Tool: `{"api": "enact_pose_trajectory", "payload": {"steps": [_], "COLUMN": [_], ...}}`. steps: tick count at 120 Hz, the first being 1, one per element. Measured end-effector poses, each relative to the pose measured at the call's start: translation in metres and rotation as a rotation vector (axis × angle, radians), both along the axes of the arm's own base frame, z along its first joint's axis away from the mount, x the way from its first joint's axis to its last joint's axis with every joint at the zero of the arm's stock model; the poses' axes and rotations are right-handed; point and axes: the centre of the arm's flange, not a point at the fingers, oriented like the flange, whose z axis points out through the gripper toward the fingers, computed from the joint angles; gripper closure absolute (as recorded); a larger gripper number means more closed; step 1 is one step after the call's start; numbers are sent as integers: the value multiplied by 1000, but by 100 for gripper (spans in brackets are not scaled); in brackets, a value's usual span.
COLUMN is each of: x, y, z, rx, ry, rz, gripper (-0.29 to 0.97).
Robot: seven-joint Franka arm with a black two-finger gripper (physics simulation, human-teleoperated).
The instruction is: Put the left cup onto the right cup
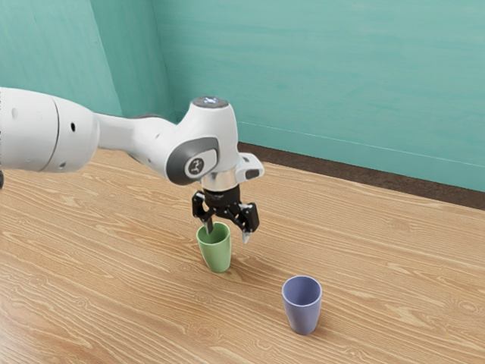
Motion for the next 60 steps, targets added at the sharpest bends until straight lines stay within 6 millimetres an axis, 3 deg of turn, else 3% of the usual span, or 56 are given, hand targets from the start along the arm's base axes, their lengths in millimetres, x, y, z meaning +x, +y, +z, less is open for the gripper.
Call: {"api": "enact_pose_trajectory", "payload": {"steps": [60], "x": [4], "y": [6], "z": [-13], "rx": [-4], "ry": [0], "rz": [5], "gripper": [3]}}
